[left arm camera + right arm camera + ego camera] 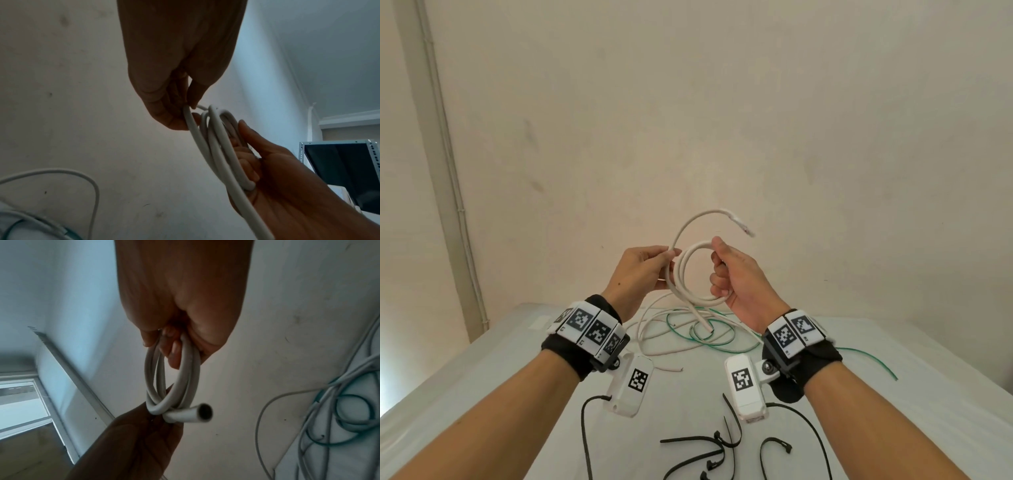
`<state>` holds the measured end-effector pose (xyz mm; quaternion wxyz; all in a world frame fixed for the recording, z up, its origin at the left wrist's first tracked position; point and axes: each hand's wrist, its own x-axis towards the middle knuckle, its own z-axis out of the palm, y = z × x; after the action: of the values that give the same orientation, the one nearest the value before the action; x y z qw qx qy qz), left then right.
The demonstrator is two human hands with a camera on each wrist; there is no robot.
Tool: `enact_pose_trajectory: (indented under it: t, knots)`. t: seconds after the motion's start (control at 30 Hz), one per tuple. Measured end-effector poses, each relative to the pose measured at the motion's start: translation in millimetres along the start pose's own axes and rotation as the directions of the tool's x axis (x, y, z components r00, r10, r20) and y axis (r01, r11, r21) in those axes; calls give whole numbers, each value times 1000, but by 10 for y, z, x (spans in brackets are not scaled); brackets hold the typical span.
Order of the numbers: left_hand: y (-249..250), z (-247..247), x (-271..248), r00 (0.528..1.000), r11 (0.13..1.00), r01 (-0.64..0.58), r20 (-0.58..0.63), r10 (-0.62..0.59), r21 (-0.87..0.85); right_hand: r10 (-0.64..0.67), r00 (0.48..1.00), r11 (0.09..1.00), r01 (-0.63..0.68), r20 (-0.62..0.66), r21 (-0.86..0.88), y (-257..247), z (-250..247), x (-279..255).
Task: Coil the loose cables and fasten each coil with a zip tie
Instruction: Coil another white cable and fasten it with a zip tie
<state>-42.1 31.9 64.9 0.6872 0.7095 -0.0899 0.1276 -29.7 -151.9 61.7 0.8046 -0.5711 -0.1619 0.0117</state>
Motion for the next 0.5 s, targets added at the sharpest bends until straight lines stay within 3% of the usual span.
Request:
enact_pose_trajectory:
  t: [0.27,0.37,0.5]
  knots:
    - [115,19,10,995,980,89,35,-97,175,-82,996,971,85,23,-221,112,-102,-21]
    - [172,63,-3,990,964,108,63,-127,243,-87,996,972,91,27,-217,143,-96,-22]
    - [178,121,22,973,981,184,132,-190,53,-101,994,963,105,30,-249,108,-103,-9]
